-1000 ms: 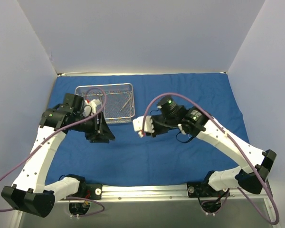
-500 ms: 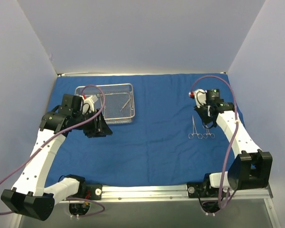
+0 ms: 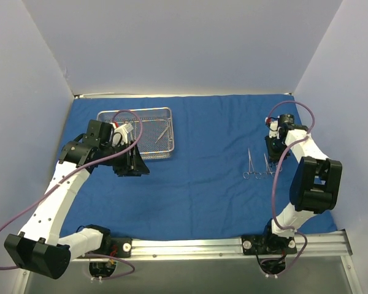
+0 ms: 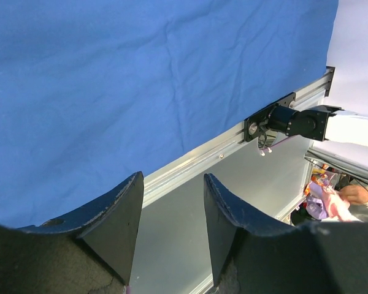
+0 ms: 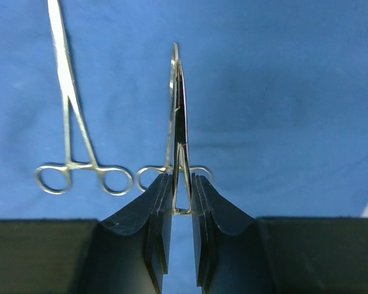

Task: Open and lay out the surgical kit
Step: Place the medical item in the surgical kit.

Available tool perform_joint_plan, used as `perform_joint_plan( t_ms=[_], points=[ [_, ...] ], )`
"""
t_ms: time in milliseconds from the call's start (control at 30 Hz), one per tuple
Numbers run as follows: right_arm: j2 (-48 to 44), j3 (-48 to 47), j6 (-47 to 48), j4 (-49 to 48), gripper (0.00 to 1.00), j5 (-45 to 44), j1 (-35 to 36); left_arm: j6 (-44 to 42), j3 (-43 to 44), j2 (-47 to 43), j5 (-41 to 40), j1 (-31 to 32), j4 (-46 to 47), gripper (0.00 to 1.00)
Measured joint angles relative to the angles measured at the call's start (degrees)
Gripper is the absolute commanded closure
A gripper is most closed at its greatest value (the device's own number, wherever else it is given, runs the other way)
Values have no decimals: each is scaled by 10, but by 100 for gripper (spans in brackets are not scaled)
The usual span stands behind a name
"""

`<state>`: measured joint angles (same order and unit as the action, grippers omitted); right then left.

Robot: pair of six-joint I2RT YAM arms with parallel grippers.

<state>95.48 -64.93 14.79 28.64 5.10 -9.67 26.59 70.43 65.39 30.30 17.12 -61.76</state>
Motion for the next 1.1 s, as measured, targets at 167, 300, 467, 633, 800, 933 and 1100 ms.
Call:
perform_joint_plan(
  t_ms=[167,300,467,633,800,933,1100],
  points=[
    [-5,16,-19,-16,100,11,1,0,0,5,4,0,8,48],
    [-5,40,-28,-19,100,14,1,0,0,11,8,0,12,47],
    [-5,52,-30,-29,100,19,1,0,0,19,13,0,16,48],
    [-3,52,-29,-35,100,19,1,0,0,20,15,0,17,48],
    [-1,52,-19,-42,100,15,1,0,0,21,16,0,20,48],
    [0,52,-12,-46,100,12,4,0,0,22,17,0,21,47],
    [2,52,-10,-52,100,11,7,1,0,24,20,0,24,48]
  ],
)
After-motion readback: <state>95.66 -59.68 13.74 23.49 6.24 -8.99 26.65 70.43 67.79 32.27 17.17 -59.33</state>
